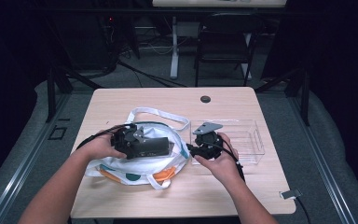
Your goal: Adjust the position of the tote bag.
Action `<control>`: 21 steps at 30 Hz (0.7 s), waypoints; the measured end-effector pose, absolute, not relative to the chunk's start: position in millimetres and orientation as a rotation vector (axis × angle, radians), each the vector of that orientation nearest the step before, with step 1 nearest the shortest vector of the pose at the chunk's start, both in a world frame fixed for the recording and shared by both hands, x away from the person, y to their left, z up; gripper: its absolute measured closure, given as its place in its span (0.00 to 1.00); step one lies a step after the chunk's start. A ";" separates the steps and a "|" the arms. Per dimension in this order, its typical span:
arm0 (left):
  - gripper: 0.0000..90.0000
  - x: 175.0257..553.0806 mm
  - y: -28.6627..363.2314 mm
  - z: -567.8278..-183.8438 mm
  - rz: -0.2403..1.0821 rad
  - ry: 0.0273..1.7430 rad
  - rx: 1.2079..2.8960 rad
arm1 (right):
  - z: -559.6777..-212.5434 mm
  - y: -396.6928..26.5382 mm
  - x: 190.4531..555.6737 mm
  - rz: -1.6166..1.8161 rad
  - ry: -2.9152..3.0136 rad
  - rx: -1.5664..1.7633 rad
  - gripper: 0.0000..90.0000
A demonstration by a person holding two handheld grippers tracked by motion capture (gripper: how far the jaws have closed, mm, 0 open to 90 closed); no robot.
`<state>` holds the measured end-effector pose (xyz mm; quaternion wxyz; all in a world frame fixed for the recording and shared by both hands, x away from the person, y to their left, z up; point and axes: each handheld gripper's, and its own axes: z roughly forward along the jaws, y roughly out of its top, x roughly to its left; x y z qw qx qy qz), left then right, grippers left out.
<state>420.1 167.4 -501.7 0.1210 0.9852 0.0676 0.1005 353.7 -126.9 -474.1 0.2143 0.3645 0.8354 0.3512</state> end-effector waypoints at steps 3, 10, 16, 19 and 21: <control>0.47 419.1 170.2 -498.9 0.288 0.208 2.870 | -474.2 -126.9 354.0 0.970 2.321 1.000 0.51; 0.47 417.7 176.9 -493.3 0.264 0.253 2.856 | -474.4 -126.9 354.6 0.974 2.328 0.988 0.51; 0.47 417.6 180.2 -488.6 0.246 0.282 2.846 | -475.0 -127.2 355.1 0.968 2.330 0.978 0.51; 0.47 417.2 180.7 -485.5 0.251 0.286 2.844 | -474.9 -127.8 355.3 0.976 2.323 0.980 0.50; 0.47 416.8 181.0 -482.9 0.253 0.285 2.846 | -474.4 -128.2 355.3 0.979 2.327 0.970 0.50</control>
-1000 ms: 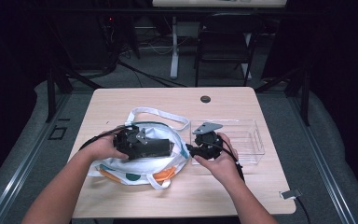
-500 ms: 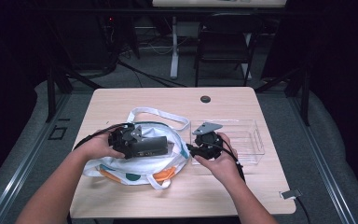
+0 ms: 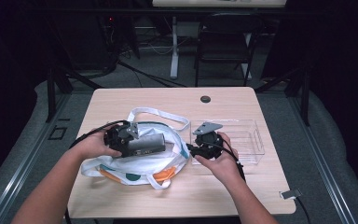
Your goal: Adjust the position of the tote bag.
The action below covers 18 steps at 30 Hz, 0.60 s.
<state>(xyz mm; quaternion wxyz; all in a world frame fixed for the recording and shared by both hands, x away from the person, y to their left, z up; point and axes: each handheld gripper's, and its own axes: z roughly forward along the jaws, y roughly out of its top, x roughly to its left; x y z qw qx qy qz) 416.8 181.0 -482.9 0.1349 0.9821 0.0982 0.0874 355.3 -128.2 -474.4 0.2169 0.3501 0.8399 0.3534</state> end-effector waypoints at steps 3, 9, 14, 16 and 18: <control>0.47 416.1 181.1 -480.0 0.259 0.283 2.842 | -474.3 -128.1 355.4 0.973 2.330 0.958 0.49; 0.47 413.4 182.6 -470.7 0.253 0.298 2.818 | -474.3 -130.5 358.7 0.984 2.366 0.953 0.47; 0.47 411.9 183.4 -462.5 0.254 0.319 2.802 | -475.0 -135.6 360.9 0.991 2.414 0.924 0.47; 0.47 411.7 183.0 -459.2 0.252 0.322 2.798 | -475.2 -138.3 363.7 0.993 2.433 0.913 0.46; 0.47 412.5 182.8 -455.1 0.249 0.318 2.795 | -474.7 -140.2 365.9 0.958 2.458 0.904 0.46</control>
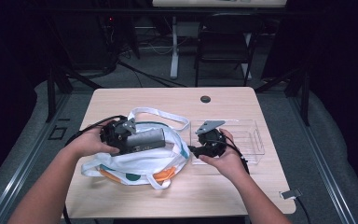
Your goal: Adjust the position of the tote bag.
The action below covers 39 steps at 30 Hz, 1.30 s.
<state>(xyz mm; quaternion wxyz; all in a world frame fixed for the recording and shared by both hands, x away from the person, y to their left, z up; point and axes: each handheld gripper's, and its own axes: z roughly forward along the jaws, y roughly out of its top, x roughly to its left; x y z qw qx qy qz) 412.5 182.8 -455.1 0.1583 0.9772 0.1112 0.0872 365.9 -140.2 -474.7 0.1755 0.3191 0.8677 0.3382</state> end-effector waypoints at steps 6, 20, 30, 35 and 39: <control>0.47 415.8 181.8 -445.3 0.260 0.312 2.770 | -470.1 -146.1 373.5 0.910 2.531 0.853 0.45; 0.47 421.2 168.3 -433.4 0.260 0.289 2.769 | -454.6 -156.7 387.8 0.905 2.651 0.740 0.45; 0.47 423.6 149.5 -421.8 0.257 0.229 2.777 | -440.7 -154.1 395.9 0.866 2.710 0.623 0.43; 0.47 425.2 135.9 -420.4 0.244 0.185 2.783 | -427.1 -152.3 397.6 0.871 2.700 0.548 0.41; 0.47 425.5 123.5 -419.8 0.241 0.149 2.787 | -420.0 -151.0 399.2 0.856 2.700 0.506 0.40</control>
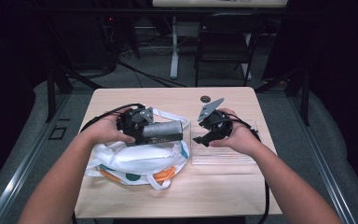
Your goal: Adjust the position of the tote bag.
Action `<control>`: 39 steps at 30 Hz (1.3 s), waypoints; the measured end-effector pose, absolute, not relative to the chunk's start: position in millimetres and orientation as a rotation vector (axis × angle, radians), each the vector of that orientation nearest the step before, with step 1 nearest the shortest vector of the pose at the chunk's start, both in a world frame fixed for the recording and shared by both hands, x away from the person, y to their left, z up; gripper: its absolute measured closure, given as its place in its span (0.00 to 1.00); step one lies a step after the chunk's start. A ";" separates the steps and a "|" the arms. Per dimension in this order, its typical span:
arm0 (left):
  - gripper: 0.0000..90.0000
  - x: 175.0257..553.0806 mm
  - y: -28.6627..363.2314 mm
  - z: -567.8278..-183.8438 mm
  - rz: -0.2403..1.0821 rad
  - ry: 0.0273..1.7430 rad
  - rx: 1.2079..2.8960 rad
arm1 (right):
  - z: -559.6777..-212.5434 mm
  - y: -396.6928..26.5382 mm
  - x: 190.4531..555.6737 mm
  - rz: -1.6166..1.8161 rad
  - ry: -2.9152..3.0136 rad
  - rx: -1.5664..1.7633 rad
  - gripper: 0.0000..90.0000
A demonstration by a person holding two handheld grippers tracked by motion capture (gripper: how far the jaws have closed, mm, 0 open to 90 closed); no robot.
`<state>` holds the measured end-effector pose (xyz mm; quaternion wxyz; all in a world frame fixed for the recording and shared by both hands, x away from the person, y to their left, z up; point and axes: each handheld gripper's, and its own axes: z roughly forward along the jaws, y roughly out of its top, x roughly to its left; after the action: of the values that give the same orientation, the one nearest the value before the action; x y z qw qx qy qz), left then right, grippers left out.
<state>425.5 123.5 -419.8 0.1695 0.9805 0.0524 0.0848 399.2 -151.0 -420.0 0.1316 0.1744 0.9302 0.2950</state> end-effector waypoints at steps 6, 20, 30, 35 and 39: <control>0.47 426.1 105.5 -418.8 0.229 0.108 2.784 | -412.5 -149.5 399.1 0.835 2.697 0.418 0.38; 0.47 425.4 77.9 -420.4 0.222 0.041 2.791 | -411.2 -145.4 402.0 0.813 2.707 0.327 0.34; 0.47 423.9 67.9 -421.1 0.228 -0.012 2.789 | -411.5 -137.3 404.3 0.816 2.722 0.298 0.33; 0.47 423.2 65.3 -420.8 0.233 -0.023 2.785 | -412.5 -133.3 405.1 0.806 2.732 0.277 0.33; 0.48 422.2 62.3 -420.2 0.237 -0.039 2.779 | -414.2 -130.4 405.4 0.803 2.744 0.261 0.33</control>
<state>422.2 62.3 -420.2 0.1755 0.9808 -0.0136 0.0835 405.4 -130.4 -414.2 0.1349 0.0902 0.9470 0.2771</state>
